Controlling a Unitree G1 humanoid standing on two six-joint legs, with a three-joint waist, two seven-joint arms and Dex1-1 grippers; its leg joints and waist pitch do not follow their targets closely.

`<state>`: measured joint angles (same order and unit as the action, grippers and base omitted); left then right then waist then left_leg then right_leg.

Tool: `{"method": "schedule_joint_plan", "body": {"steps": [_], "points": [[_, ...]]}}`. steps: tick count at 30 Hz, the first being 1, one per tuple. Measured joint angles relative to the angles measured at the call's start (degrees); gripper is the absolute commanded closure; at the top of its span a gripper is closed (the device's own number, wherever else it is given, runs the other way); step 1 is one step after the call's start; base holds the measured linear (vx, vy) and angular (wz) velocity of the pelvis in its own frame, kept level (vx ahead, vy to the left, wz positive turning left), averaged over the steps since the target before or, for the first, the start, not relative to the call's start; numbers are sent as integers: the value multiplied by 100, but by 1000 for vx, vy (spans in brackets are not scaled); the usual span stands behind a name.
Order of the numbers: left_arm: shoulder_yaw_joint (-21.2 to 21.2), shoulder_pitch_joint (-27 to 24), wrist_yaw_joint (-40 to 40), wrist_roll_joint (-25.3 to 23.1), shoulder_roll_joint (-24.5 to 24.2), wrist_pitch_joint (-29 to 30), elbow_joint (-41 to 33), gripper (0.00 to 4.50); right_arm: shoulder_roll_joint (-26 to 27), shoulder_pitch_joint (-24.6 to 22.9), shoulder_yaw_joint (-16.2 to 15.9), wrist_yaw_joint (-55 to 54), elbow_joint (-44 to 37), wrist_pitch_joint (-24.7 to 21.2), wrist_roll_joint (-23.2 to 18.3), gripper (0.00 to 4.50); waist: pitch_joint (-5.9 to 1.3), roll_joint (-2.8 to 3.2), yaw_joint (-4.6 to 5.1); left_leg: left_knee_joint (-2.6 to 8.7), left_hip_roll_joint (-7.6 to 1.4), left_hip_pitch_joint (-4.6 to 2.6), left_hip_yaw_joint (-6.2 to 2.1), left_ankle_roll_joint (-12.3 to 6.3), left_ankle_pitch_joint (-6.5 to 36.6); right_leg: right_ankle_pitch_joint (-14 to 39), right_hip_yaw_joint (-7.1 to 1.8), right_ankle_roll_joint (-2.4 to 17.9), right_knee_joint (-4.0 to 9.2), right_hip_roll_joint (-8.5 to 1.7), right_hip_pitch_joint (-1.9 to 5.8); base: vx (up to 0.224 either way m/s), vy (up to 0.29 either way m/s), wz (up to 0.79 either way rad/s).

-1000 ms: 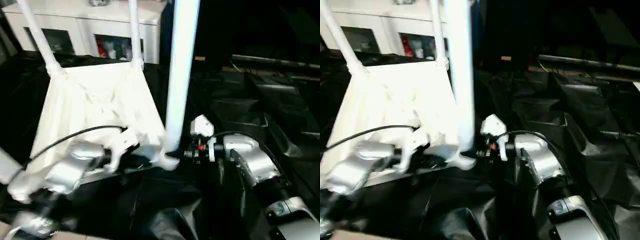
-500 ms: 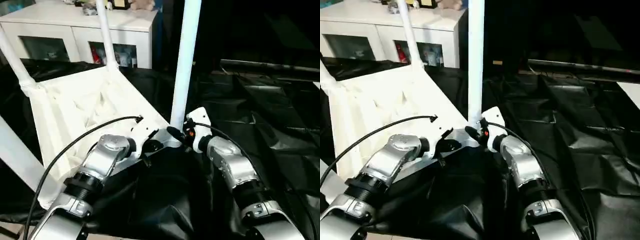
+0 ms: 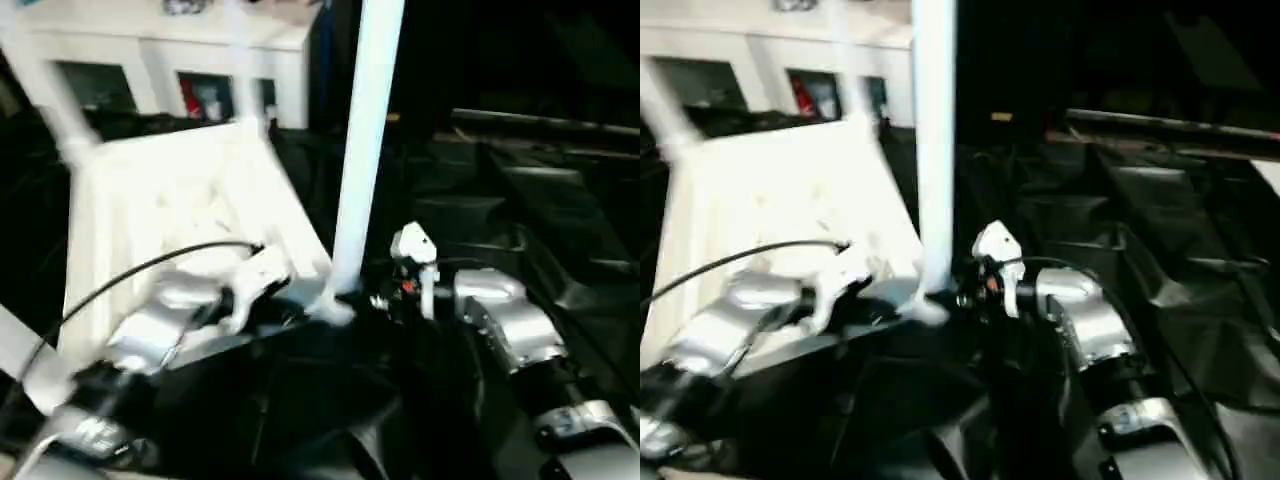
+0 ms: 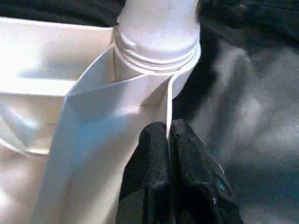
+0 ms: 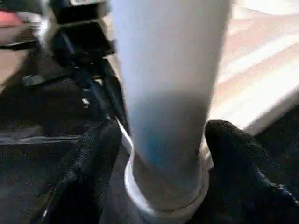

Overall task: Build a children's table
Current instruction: Rotate leg to tighten

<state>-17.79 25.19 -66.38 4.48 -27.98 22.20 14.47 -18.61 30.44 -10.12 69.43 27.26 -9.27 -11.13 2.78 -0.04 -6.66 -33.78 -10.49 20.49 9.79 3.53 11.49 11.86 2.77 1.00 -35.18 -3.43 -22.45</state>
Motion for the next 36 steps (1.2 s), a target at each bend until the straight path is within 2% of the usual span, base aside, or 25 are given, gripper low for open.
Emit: {"method": "schedule_joint_plan", "body": {"steps": [2,14,22,27,32,36], "points": [[-4,-62,-101,46,-69,40,-93,450,-39,27,-62,135,11,6,0,134,2,-3,-1,-4,0,-1,6,22,12,-1,-3,1,-2,-2,2,0,0,0],[-7,-174,-154,49,-113,151,-301,450,-11,58,-218,380,52,67,13,244,3,-6,13,-6,-2,-7,6,24,8,-3,-4,1,-6,-2,5,0,0,0],[19,-203,-137,80,-97,243,-322,450,1,43,-197,357,40,-59,-27,257,1,-11,17,-6,-3,-11,6,27,8,-3,-4,1,-10,-2,7,0,0,0],[162,362,1146,-260,706,262,570,450,577,17,345,-1561,386,-138,174,258,0,-25,48,-5,-2,-61,7,45,-2,-9,-10,1,-17,-2,46,0,0,0],[213,777,2126,-410,1402,378,1216,450,1126,80,703,-3103,498,-346,299,259,-4,-23,110,1,0,-65,6,49,-5,0,-12,-29,-3,-2,56,-21,1,-1],[216,1037,2406,-564,1695,226,1689,450,1363,124,763,-3835,533,-314,509,259,-11,-14,133,2,2,-59,5,49,-5,-4,-13,-33,5,-3,60,0,0,0]]}}
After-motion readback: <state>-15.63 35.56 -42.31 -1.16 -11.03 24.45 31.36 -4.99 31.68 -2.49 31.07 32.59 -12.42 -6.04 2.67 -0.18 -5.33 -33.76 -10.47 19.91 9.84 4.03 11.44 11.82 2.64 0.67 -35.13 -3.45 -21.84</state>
